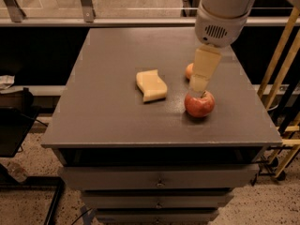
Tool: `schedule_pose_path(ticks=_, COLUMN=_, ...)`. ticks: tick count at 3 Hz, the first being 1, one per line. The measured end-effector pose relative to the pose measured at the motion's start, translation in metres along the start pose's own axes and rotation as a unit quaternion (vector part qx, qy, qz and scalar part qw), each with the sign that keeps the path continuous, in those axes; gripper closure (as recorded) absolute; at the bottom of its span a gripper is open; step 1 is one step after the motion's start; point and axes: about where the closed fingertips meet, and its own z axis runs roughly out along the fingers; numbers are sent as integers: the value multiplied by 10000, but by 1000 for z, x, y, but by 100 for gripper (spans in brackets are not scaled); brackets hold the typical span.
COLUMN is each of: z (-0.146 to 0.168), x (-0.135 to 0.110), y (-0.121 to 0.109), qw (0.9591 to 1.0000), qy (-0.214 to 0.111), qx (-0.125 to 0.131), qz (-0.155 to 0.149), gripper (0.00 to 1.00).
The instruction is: Pick sponge
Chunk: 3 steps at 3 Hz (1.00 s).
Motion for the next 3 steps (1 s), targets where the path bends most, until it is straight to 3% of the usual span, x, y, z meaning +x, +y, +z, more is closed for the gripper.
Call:
schedule_pose_path(ticks=1, z=-6, x=-22, y=23, qw=9974, qy=-247, qx=-294, qz=608, gripper=0)
schedule_pose_path(ticks=2, z=-12, x=-42, y=49, qw=9922, qy=-382, qx=-374, qz=1126, gripper=0)
schedule_pose_path(ticks=3, z=9, x=-69, y=72, qw=9873, qy=-204, qx=-516, qz=1492, gripper=0)
